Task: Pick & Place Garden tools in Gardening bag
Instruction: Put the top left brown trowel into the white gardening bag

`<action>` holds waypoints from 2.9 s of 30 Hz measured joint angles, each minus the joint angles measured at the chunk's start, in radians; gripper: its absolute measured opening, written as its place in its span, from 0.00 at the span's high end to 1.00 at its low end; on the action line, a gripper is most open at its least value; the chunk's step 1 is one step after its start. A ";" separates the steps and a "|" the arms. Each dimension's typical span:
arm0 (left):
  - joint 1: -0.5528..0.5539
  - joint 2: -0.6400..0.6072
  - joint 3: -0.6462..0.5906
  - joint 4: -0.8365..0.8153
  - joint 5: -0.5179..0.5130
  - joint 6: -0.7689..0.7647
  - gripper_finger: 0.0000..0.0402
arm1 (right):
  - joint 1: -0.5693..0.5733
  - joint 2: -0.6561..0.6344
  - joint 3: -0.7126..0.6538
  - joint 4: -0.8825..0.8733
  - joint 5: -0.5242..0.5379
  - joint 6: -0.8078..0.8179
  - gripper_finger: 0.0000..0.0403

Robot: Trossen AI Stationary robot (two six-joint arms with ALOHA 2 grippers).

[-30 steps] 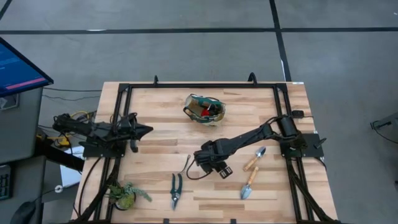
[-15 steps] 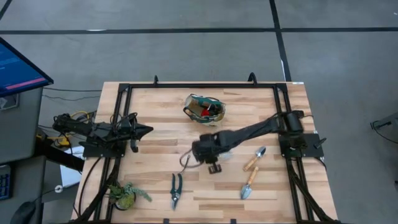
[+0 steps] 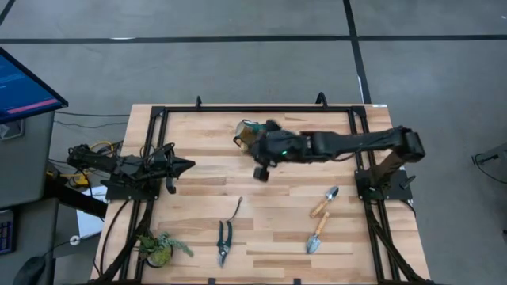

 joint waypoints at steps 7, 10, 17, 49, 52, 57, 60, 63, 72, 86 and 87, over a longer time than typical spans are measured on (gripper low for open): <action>0.000 0.000 0.000 0.008 0.000 0.000 1.00 | 0.039 -0.037 0.001 0.024 0.448 0.064 0.86; 0.000 0.000 0.000 0.009 0.000 0.000 1.00 | 0.078 -0.014 0.002 0.028 0.569 0.108 0.86; 0.000 0.000 0.000 0.014 -0.008 0.000 1.00 | 0.099 -0.010 0.001 0.025 0.551 0.227 0.86; 0.000 0.000 0.000 0.017 -0.011 0.013 1.00 | 0.065 0.306 0.000 0.165 1.058 0.498 0.86; 0.000 0.000 0.000 0.018 -0.010 -0.006 1.00 | 0.051 0.308 -0.001 0.163 1.058 0.518 0.86; 0.000 0.000 0.000 0.018 -0.011 -0.008 1.00 | 0.040 0.326 -0.003 0.151 1.061 0.570 0.86; 0.000 0.000 0.000 0.018 -0.010 -0.008 1.00 | 0.040 0.349 0.002 0.168 1.063 0.576 0.86; 0.000 0.000 0.000 0.018 -0.010 -0.008 1.00 | 0.048 0.376 -0.003 0.159 1.055 0.609 0.86; 0.000 0.000 0.000 0.019 -0.011 -0.008 1.00 | 0.049 0.388 -0.001 0.112 1.071 0.633 0.74; 0.000 0.000 0.000 0.019 -0.011 -0.006 1.00 | 0.037 0.338 -0.001 0.106 1.049 0.531 0.38; 0.000 0.000 0.000 0.019 -0.010 -0.006 1.00 | 0.042 0.314 -0.001 0.102 1.046 0.502 0.38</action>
